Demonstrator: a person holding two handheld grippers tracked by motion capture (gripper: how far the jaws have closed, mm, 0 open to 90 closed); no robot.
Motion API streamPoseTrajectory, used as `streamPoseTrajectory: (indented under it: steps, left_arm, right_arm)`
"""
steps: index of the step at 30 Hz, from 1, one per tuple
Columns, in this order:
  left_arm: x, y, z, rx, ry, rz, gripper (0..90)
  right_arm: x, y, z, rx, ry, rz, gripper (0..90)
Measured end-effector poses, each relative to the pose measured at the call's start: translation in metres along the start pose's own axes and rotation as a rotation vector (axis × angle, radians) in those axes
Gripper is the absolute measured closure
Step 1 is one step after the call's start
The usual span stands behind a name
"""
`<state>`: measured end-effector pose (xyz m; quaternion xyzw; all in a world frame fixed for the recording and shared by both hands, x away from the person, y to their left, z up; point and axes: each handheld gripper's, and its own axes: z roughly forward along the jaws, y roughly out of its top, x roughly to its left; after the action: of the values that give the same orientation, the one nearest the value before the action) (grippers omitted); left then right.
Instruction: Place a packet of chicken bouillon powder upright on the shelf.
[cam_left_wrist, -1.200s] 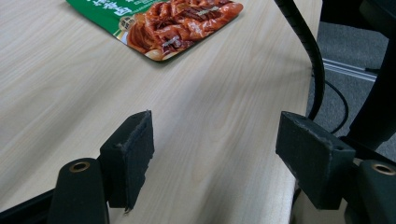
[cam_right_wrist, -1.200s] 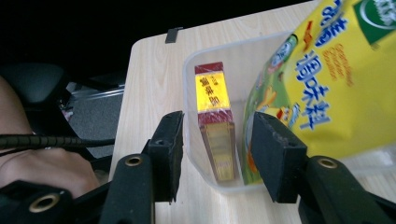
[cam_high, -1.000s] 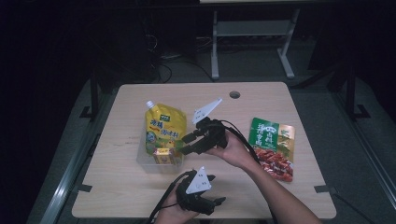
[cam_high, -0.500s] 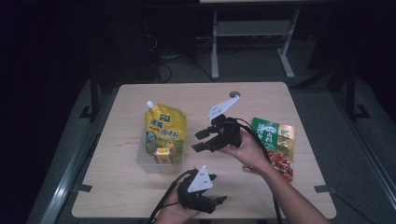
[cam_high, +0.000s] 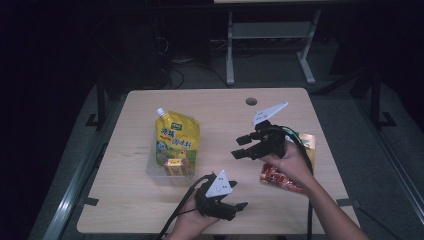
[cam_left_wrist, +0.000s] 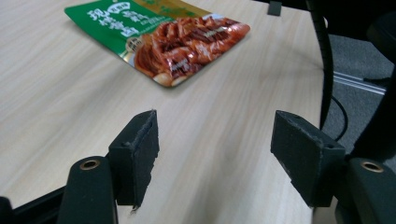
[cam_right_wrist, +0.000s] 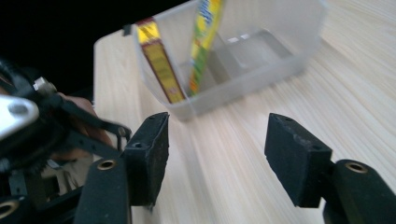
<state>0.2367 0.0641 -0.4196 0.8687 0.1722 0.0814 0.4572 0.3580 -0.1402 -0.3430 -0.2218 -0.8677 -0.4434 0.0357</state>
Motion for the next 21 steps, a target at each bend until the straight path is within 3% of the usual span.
streamPoseTrajectory:
  steps: [10,21]
  left_arm:
    - [0.013,0.012,0.016,-0.021,0.012,-0.015,35.1]
    - [0.022,0.024,0.039,-0.006,0.016,-0.013,38.8]
  right_arm:
    - [-0.015,-0.025,-0.036,-0.010,-0.100,0.050,35.3]
    - [-0.040,-0.058,-0.065,0.019,-0.199,0.181,33.1]
